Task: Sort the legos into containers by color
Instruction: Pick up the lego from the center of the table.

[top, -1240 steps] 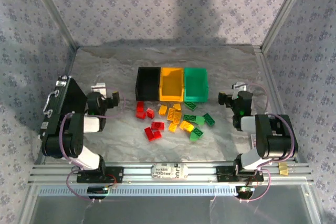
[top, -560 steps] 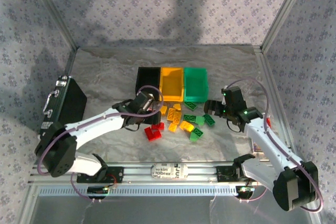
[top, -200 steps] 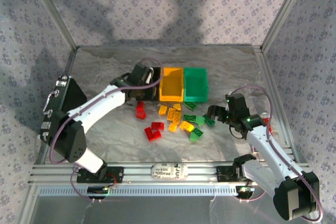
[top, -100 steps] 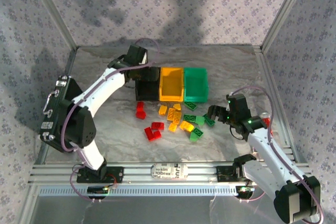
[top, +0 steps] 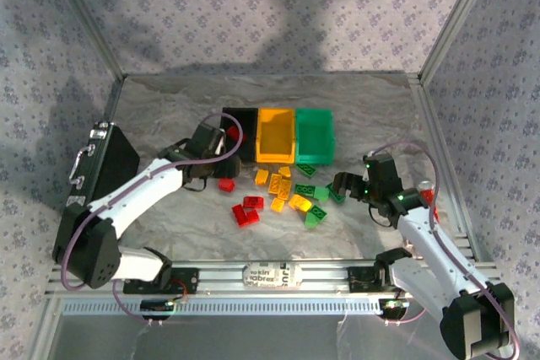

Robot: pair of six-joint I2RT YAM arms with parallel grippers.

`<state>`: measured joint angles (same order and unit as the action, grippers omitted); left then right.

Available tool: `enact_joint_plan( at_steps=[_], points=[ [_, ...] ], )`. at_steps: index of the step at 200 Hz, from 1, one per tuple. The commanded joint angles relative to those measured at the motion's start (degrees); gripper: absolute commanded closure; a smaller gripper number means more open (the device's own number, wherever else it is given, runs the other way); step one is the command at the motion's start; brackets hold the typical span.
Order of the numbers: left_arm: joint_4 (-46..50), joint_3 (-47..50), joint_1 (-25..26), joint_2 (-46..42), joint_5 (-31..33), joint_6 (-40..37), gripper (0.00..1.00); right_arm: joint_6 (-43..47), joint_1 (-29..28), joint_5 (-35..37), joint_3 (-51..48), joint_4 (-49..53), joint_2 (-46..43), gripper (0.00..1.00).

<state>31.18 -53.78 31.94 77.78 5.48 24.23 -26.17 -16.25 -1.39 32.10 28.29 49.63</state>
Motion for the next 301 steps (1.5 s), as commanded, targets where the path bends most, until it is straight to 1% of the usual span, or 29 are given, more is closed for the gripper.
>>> enact_joint_plan(
  at_steps=[1,9,26,63,85,129,151,179,199,212,270,301],
  points=[
    [-2.6,0.8,0.2,1.8,-2.3,1.6,0.22,-1.1,0.1,-0.9,-0.6,-0.4,0.1,0.02],
    [-3.2,1.1,0.3,2.7,-2.6,1.7,0.24,-1.2,0.0,-0.9,-0.7,-0.4,0.1,0.02],
    [-4.6,1.2,0.3,4.6,-2.3,1.8,0.24,-1.4,-0.2,-1.0,-1.3,-0.7,0.2,0.02],
    [-4.5,-1.6,0.1,10.3,-1.2,1.6,0.26,-1.7,-0.3,-0.9,-1.8,-0.8,0.1,0.02],
    [-3.5,-3.5,0.1,13.4,-0.4,1.5,0.30,-1.8,-0.4,-0.5,-1.9,-0.9,-0.1,0.02],
    [-3.9,-5.1,-0.1,16.1,0.5,1.3,0.39,-1.8,-0.4,-0.4,-2.0,-1.5,-0.1,0.02],
    [-3.5,-5.8,-0.2,17.2,1.0,1.2,0.46,-1.8,-0.4,-0.3,-2.1,-1.8,0.3,0.02],
    [-2.1,-6.7,-0.3,18.1,1.6,0.9,0.64,-1.8,-0.4,-0.3,-2.0,-1.9,0.6,0.03],
    [-0.8,-7.0,-0.1,17.4,1.8,0.7,0.73,-1.8,-0.4,-0.2,-2.0,-1.9,0.6,0.02],
    [0.3,-7.3,0.3,16.3,2.4,0.7,0.76,-1.8,-0.5,-0.1,-2.0,-1.8,0.5,0.03],
    [4.0,-7.4,2.6,8.4,3.4,1.1,0.78,-1.8,-0.5,0.0,-2.0,-1.5,0.2,0.03],
    [5.2,-9.9,2.9,5.5,4.2,0.2,0.78,-1.9,-0.5,-0.1,-2.2,-1.5,0.0,0.03]
  ],
)
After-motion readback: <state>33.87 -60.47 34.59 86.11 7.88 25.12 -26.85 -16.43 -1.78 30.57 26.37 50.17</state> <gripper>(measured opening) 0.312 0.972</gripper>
